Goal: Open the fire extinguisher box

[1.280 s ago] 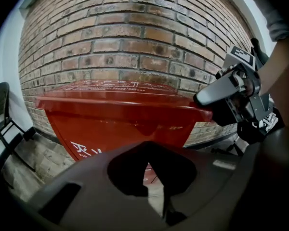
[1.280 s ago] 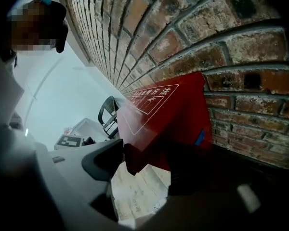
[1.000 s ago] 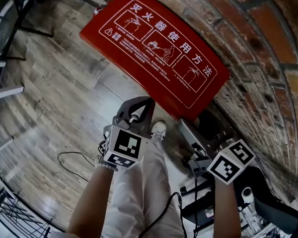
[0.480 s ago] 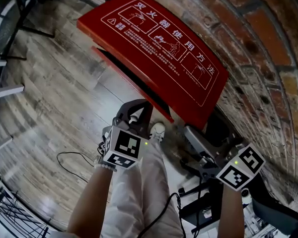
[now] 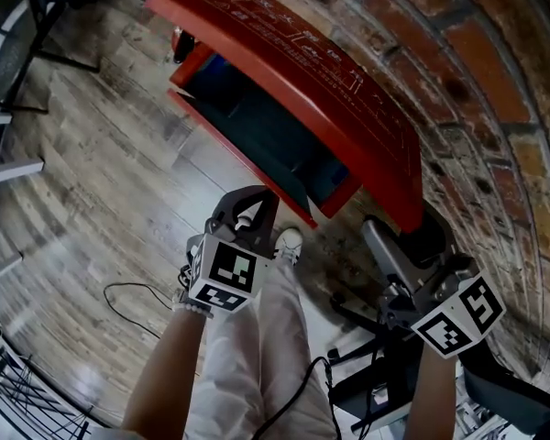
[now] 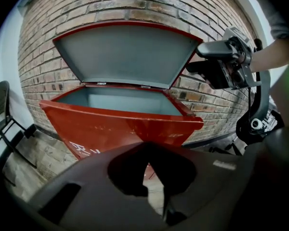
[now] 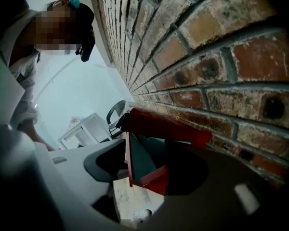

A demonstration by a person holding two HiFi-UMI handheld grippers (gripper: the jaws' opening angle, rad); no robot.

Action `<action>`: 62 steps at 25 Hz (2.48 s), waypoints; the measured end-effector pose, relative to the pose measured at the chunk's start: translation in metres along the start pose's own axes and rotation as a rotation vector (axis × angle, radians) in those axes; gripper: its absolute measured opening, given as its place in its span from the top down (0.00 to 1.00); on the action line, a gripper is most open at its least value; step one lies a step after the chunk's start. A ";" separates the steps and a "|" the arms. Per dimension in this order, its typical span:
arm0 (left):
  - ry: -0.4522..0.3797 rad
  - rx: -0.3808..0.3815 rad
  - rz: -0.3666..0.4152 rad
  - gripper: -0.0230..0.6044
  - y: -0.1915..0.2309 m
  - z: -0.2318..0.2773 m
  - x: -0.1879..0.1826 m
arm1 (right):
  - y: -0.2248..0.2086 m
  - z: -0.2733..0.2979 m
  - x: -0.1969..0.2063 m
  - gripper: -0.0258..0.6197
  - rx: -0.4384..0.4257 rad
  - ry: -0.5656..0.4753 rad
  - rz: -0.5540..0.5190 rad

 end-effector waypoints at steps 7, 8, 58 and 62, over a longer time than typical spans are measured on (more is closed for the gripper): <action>0.004 -0.006 -0.005 0.97 -0.003 -0.001 0.004 | -0.015 -0.008 -0.012 0.90 0.193 -0.053 -0.152; 0.005 -0.007 -0.004 0.97 -0.002 -0.001 0.004 | -0.017 -0.008 -0.013 0.94 0.214 -0.055 -0.170; 0.014 0.003 -0.024 0.97 -0.005 -0.017 0.033 | 0.042 0.052 0.060 0.86 -0.040 0.224 -0.239; 0.018 0.009 -0.018 0.97 -0.006 -0.021 0.039 | 0.064 0.059 0.086 0.83 -0.150 0.318 -0.257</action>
Point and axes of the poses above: the fingertips, and each gripper's own axes: z forward along the fingers, y to its left, x out of its underside, the point moved 5 cm from there along -z, backward along the fingers, and after that the axes turned 9 degrees about x, right-handed, at the moved point
